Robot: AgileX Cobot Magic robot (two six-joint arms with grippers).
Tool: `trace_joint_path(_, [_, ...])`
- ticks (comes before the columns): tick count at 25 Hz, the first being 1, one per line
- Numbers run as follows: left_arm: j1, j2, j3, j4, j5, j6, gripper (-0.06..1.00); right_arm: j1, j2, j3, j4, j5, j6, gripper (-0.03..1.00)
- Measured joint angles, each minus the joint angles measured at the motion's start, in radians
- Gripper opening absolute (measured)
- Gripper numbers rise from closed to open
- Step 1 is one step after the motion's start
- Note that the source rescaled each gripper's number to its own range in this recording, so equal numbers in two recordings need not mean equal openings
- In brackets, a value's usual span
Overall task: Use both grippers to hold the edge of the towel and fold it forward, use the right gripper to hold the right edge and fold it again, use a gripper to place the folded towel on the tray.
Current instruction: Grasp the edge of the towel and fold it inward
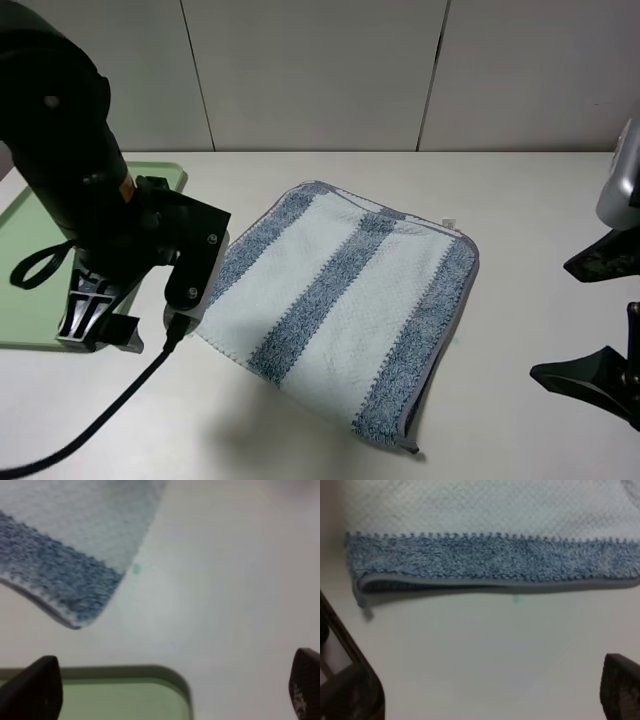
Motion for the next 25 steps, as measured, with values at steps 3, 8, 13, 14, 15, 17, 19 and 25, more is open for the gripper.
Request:
trace_joint_path(3, [0.027, 0.039, 0.0, -0.002, -0.079, 0.075, 0.87, 0.0, 0.029, 0.0, 0.0, 0.0, -0.025, 1.0])
trace_joint_path(8, [0.032, 0.104, 0.0, -0.01, -0.177, 0.152, 0.77, 0.0, 0.144, 0.0, 0.0, -0.042, -0.042, 1.0])
trace_joint_path(13, [0.04, 0.127, 0.0, -0.012, -0.263, 0.158, 0.71, 0.0, 0.285, 0.0, 0.021, -0.11, -0.066, 1.0])
trace_joint_path(14, [0.04, 0.127, 0.0, -0.012, -0.276, 0.158, 0.71, 0.0, 0.315, 0.0, 0.028, -0.122, -0.073, 1.0])
trace_joint_path(15, [0.04, 0.127, 0.0, -0.012, -0.284, 0.153, 0.7, 0.0, 0.339, 0.0, 0.035, -0.132, -0.082, 1.0])
trace_joint_path(17, [0.04, 0.127, 0.0, -0.017, -0.289, 0.122, 0.7, 0.005, 0.386, 0.0, 0.045, -0.146, -0.091, 1.0])
trace_joint_path(19, [0.04, 0.127, 0.0, -0.025, -0.295, 0.077, 0.7, 0.03, 0.414, 0.0, 0.048, -0.169, -0.094, 1.0])
trace_joint_path(25, [0.04, 0.127, 0.0, -0.046, -0.341, 0.012, 0.7, 0.172, 0.45, 0.0, 0.053, -0.217, -0.064, 1.0])
